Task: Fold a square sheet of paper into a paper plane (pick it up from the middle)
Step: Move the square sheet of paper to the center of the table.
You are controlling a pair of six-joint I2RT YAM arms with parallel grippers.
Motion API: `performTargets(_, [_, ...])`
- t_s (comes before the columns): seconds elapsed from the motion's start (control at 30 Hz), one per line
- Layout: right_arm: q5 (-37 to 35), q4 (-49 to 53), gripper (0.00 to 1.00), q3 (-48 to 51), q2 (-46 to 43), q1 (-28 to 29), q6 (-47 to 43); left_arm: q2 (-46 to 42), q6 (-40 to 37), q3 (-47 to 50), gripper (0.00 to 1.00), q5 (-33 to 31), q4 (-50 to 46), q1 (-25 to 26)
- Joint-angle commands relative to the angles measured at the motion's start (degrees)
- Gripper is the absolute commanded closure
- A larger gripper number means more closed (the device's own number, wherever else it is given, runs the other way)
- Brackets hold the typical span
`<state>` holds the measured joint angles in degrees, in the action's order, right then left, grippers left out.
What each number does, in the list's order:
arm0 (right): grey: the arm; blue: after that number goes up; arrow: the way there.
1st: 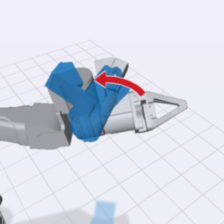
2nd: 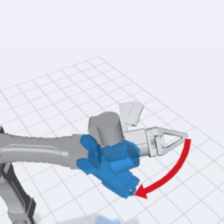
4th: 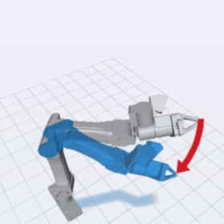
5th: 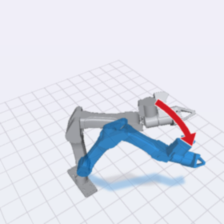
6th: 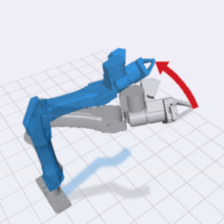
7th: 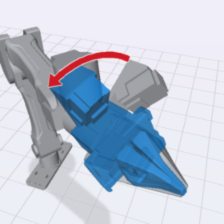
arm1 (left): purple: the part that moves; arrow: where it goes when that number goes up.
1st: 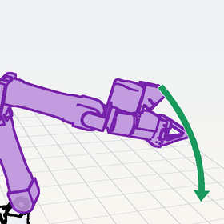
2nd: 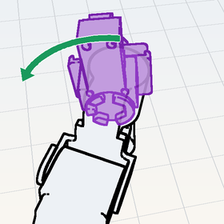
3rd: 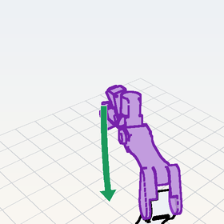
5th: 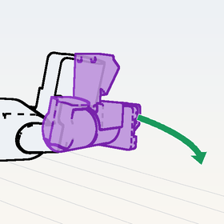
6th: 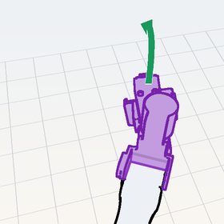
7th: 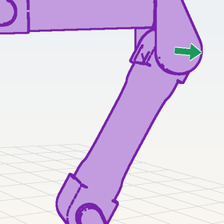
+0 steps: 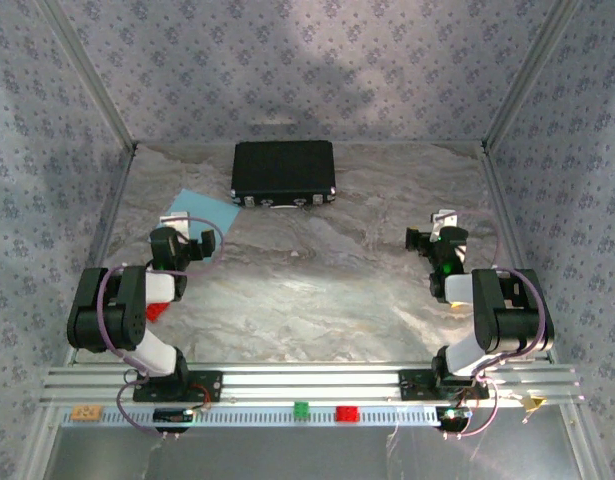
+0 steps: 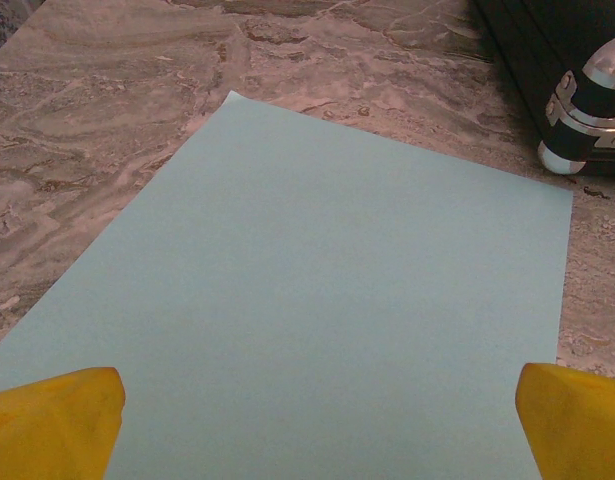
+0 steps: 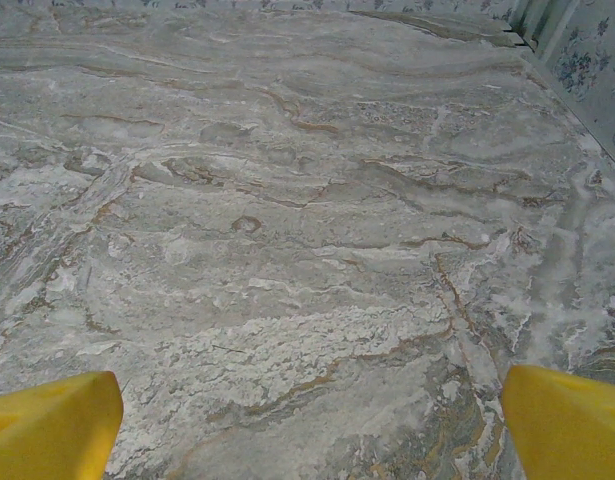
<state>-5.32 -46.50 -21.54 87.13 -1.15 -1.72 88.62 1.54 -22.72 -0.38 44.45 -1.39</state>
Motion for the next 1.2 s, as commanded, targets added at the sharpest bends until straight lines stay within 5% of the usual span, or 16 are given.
performTargets(0.0, [-0.73,0.18,0.01,-0.85,0.1,-0.26,1.03,-0.57,-0.11,-1.27,0.0,1.43,1.78,-0.58])
performTargets(0.47, [-0.63,-3.84,0.01,1.78,-0.8,1.72,-1.71,-3.21,-1.79,0.91,0.0,1.16,3.47,0.77])
performTargets(0.63, [-0.73,-7.03,0.01,4.66,-3.27,3.16,-3.34,-10.43,0.48,-3.76,0.0,0.47,-12.19,0.36])
performTargets(0.8, [-0.63,17.6,0.02,-3.62,-12.72,5.33,-2.96,-12.85,2.72,-9.26,0.0,0.88,-23.74,0.16])
performTargets(0.93, [-2.18,27.08,0.01,-6.25,-17.86,7.55,0.18,-12.05,6.48,-14.84,0.0,0.73,-31.26,0.16])
performTargets(1.03, [1.65,40.17,0.01,-11.79,-20.62,7.9,6.48,-9.96,14.64,-21.51,0.0,-0.62,-41.44,-0.51])
performTargets(1.17, [0.42,57.56,0.01,-21.3,-19.82,7.98,21.82,-3.42,16.77,-30.11,0.0,6.74,-50.98,-2.48])
